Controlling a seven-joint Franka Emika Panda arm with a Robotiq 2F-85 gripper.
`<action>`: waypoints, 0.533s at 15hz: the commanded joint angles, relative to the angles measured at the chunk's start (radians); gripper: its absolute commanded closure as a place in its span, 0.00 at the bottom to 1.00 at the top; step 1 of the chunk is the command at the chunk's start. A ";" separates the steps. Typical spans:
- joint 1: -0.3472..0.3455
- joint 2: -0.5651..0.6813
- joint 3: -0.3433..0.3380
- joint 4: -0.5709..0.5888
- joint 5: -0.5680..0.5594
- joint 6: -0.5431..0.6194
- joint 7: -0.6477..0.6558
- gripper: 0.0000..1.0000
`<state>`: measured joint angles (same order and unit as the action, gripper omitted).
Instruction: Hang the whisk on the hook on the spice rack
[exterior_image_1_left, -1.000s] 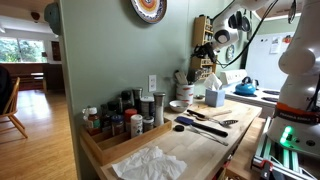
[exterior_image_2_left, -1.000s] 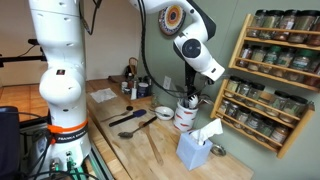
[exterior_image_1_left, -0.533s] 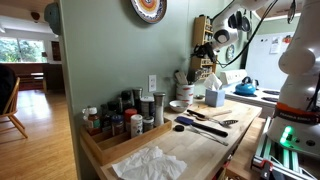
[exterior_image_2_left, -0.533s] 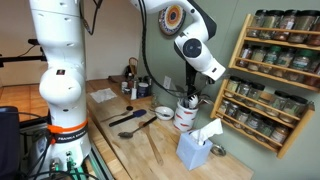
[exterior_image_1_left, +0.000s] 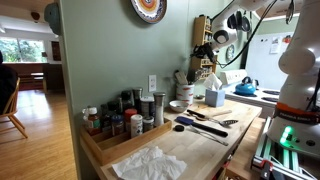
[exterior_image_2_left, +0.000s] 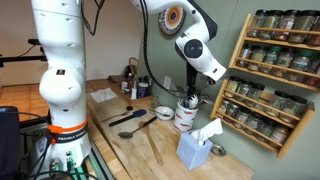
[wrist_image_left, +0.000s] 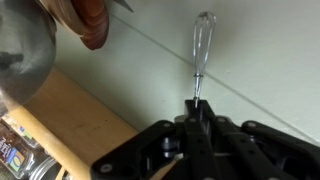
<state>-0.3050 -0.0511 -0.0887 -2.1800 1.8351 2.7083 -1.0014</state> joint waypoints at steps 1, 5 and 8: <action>-0.001 0.022 -0.001 0.021 -0.013 0.017 0.030 0.98; -0.003 0.027 -0.003 0.028 -0.011 0.018 0.037 0.98; -0.007 0.031 -0.003 0.034 -0.012 0.016 0.043 0.98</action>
<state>-0.3093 -0.0346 -0.0898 -2.1634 1.8347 2.7087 -0.9883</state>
